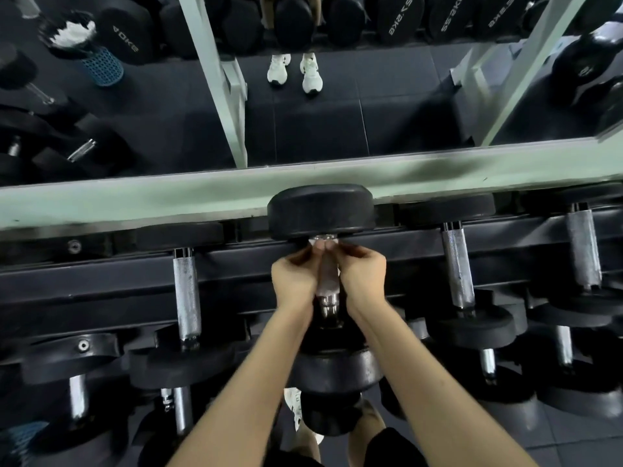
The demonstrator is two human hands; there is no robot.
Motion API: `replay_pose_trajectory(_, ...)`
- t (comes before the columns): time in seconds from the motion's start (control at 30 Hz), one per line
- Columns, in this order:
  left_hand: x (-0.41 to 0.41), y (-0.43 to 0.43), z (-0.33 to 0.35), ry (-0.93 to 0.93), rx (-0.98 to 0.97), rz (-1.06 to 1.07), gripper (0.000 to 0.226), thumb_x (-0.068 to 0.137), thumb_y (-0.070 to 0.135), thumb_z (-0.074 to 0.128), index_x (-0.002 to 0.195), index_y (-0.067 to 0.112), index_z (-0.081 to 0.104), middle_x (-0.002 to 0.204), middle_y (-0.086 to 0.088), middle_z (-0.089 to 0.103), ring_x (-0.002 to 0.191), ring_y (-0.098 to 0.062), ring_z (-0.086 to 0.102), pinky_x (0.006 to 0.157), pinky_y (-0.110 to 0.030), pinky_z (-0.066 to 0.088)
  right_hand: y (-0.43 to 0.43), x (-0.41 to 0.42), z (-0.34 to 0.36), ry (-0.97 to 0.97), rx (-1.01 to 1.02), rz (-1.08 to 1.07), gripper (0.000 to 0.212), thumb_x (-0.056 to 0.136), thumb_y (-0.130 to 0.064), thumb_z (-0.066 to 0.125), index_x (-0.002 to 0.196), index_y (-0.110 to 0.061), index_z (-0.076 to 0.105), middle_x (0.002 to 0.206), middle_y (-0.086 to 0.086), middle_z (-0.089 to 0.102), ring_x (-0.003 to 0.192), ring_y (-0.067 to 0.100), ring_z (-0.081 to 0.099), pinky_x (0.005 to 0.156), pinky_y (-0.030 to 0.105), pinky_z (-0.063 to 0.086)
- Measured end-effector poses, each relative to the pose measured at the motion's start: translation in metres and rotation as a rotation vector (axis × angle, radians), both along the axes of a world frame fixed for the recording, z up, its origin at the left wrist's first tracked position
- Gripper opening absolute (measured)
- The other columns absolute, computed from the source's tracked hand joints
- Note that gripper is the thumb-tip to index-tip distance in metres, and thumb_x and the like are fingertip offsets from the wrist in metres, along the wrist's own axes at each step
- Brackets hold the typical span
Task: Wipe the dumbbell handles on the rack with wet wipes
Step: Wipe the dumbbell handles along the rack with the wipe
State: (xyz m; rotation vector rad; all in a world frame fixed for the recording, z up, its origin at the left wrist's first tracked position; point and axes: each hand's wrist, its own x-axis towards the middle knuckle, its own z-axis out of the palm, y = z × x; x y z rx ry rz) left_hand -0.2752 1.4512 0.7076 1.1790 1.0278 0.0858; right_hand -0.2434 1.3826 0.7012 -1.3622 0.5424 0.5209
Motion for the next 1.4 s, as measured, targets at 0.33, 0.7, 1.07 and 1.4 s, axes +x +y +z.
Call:
replay_pose_trajectory(0.33, -0.031, 0.016, 0.001, 0.099, 0.152, -0.361, 0.029, 0.068, 0.045, 0.077, 0.079, 0.019, 0.075, 0.082, -0.002, 0.075, 0.084, -0.011, 0.07, 0.076, -0.025, 0.054, -0.034, -0.017, 0.001, -0.119, -0.235, 0.38, 0.006, 0.081, -0.02, 0.074, 0.079, -0.014, 0.076, 0.073, -0.001, 0.073, 0.077, 0.01, 0.069, 0.073, 0.024, 0.054)
replay_pose_trajectory(0.7, -0.001, 0.005, -0.002, -0.009, 0.182, -0.024, 0.018, 0.081, 0.013, 0.071, 0.065, 0.02, 0.071, 0.063, 0.009, 0.07, 0.08, -0.015, 0.067, 0.077, -0.029, 0.052, -0.001, -0.004, 0.001, -0.201, -0.326, 0.141, 0.014, 0.086, -0.013, 0.066, 0.074, -0.012, 0.075, 0.073, 0.006, 0.073, 0.075, 0.011, 0.063, 0.073, 0.033, 0.054)
replay_pose_trajectory(1.07, -0.002, 0.007, -0.002, 0.059, 0.031, -0.05, 0.016, 0.087, 0.023, 0.064, 0.073, 0.015, 0.067, 0.076, 0.0, 0.068, 0.072, -0.009, 0.064, 0.075, -0.02, 0.053, 0.003, -0.021, 0.005, -0.149, -0.296, 0.072, 0.014, 0.085, -0.013, 0.067, 0.095, -0.014, 0.076, 0.086, 0.0, 0.075, 0.085, 0.009, 0.066, 0.08, 0.031, 0.055)
replay_pose_trajectory(1.4, -0.003, -0.01, 0.016, -0.022, 0.03, 0.147, 0.02, 0.089, 0.008, 0.058, 0.072, 0.012, 0.068, 0.067, 0.001, 0.069, 0.071, -0.016, 0.066, 0.067, -0.028, 0.053, 0.022, -0.022, 0.018, -0.081, -0.118, -0.127, 0.024, 0.087, -0.008, 0.062, 0.069, -0.019, 0.073, 0.07, 0.002, 0.072, 0.075, 0.019, 0.071, 0.078, 0.039, 0.058)
